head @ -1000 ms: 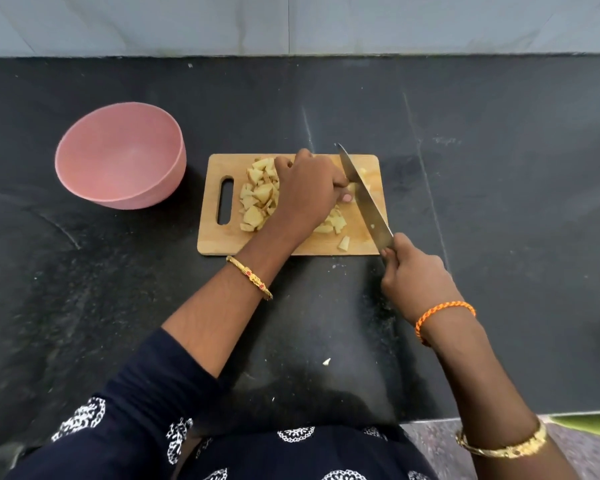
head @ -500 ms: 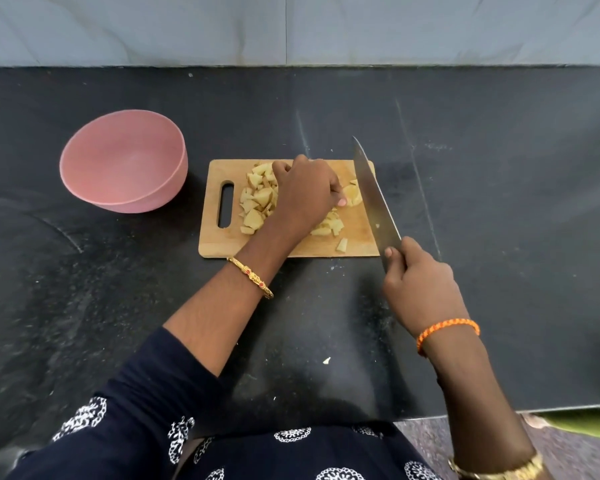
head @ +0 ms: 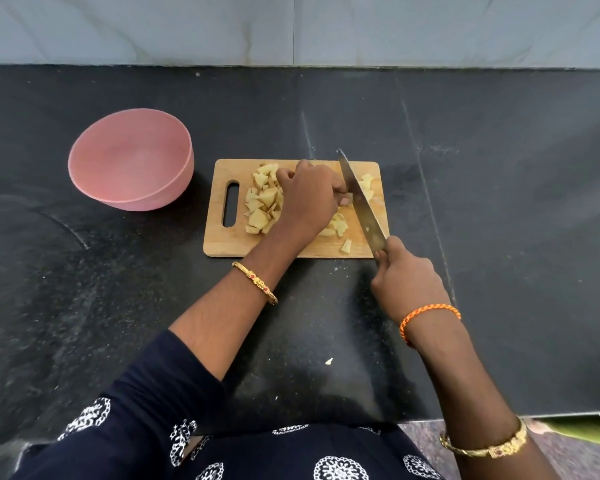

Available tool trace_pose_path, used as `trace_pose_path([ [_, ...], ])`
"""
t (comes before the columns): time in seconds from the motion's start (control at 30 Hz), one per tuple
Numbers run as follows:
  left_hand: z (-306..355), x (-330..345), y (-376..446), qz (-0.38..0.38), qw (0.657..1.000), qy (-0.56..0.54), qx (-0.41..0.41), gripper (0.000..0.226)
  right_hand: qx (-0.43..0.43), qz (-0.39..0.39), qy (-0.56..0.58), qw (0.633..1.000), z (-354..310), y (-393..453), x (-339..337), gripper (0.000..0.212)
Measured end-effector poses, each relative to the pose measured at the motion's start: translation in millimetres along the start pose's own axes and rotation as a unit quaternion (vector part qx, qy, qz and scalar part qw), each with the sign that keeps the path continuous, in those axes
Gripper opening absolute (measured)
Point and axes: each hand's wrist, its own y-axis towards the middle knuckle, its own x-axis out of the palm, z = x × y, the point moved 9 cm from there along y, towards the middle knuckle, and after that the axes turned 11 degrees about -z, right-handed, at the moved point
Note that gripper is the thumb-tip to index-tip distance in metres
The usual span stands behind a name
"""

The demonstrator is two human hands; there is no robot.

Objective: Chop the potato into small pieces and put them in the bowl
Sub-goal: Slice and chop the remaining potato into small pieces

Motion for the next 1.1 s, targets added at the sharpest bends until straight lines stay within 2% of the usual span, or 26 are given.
trace_pose_path([
  [0.17,-4,-3,-1,0.020,0.999,-0.027,-0.018,0.017,0.026,-0.018,-0.009,0.999,0,-6,11,0.016],
  [0.43,-9,-5,2,0.025,0.997,-0.067,-0.029,0.014,0.020,-0.062,-0.018,0.998,16,-32,6,0.016],
  [0.6,-14,-5,4,-0.013,0.991,-0.124,-0.046,0.036,0.008,-0.005,0.019,1.000,10,-35,-9,0.019],
  [0.73,-10,-8,3,-0.023,0.993,-0.104,-0.045,0.042,0.003,-0.010,0.017,1.000,-1,-20,-9,0.016],
  [0.93,-9,-10,2,0.003,0.996,-0.081,-0.034,0.046,0.019,-0.032,0.000,0.999,-6,-8,1,0.016],
  [1.1,-10,-10,2,0.017,0.996,-0.075,-0.040,0.047,0.009,-0.018,-0.005,1.000,-4,-10,-4,0.014],
])
